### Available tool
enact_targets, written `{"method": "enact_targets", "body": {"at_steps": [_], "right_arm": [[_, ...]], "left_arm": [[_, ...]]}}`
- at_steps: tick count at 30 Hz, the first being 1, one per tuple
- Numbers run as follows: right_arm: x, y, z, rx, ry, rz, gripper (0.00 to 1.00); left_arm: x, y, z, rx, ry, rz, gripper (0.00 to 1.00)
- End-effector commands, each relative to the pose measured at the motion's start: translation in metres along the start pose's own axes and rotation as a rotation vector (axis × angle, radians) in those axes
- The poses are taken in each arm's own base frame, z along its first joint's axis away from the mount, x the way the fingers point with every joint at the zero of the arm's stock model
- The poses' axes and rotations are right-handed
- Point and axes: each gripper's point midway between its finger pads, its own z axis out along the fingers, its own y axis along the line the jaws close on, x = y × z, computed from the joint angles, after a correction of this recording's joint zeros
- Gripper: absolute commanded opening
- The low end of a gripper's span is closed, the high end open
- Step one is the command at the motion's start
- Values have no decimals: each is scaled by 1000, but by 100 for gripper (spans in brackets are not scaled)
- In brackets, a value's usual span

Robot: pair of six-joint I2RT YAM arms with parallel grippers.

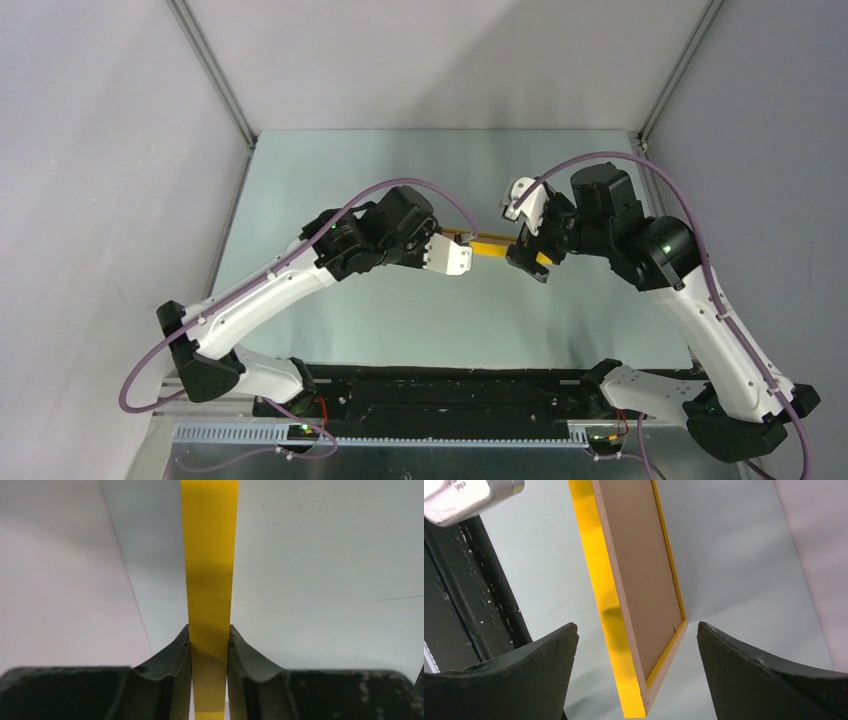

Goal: Put the photo into the frame
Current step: Turn over the photo frame at the center of the board.

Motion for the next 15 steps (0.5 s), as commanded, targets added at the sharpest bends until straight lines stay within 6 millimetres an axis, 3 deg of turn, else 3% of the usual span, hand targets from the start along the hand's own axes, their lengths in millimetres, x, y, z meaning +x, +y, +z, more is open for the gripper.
{"method": "enact_targets", "body": {"at_steps": [1,15], "right_arm": [[-1,2,-6,4,14,-42,92],[13,13,16,-33,102,-102,85]], "left_arm": [[-10,40,-35,-147,-53,31,0],[-19,56,-43,-151,-51,52,0]]}}
